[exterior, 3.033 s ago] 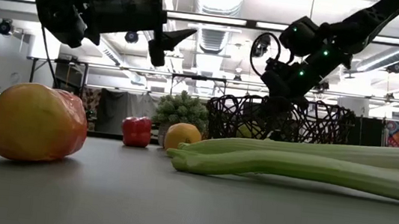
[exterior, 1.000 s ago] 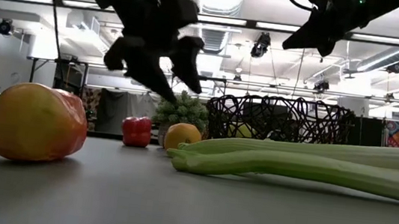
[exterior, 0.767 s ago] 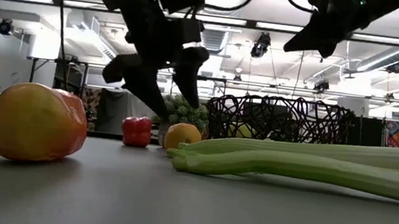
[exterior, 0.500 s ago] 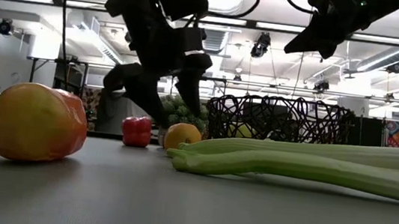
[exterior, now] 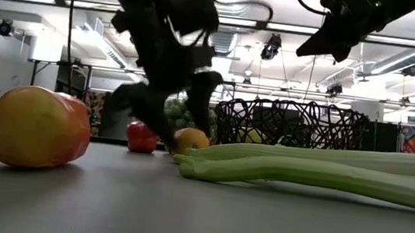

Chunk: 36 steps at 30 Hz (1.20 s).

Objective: Build produce basket
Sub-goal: Put the yellow mango into the black wire basket

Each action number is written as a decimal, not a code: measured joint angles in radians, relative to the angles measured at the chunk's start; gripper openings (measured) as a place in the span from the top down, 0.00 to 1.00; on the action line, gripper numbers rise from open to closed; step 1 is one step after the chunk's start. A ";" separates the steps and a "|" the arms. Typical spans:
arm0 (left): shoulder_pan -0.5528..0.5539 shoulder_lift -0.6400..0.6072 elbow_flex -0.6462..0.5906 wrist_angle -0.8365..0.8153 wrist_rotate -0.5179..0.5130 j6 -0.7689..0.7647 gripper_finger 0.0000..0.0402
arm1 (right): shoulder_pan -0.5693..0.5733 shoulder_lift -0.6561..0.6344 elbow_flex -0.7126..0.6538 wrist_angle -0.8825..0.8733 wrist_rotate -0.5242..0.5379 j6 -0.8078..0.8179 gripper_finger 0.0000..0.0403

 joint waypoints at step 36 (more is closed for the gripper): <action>-0.120 -0.352 -0.092 0.444 -0.035 -0.334 0.49 | 0.112 0.001 -0.154 0.318 -0.004 -0.052 0.98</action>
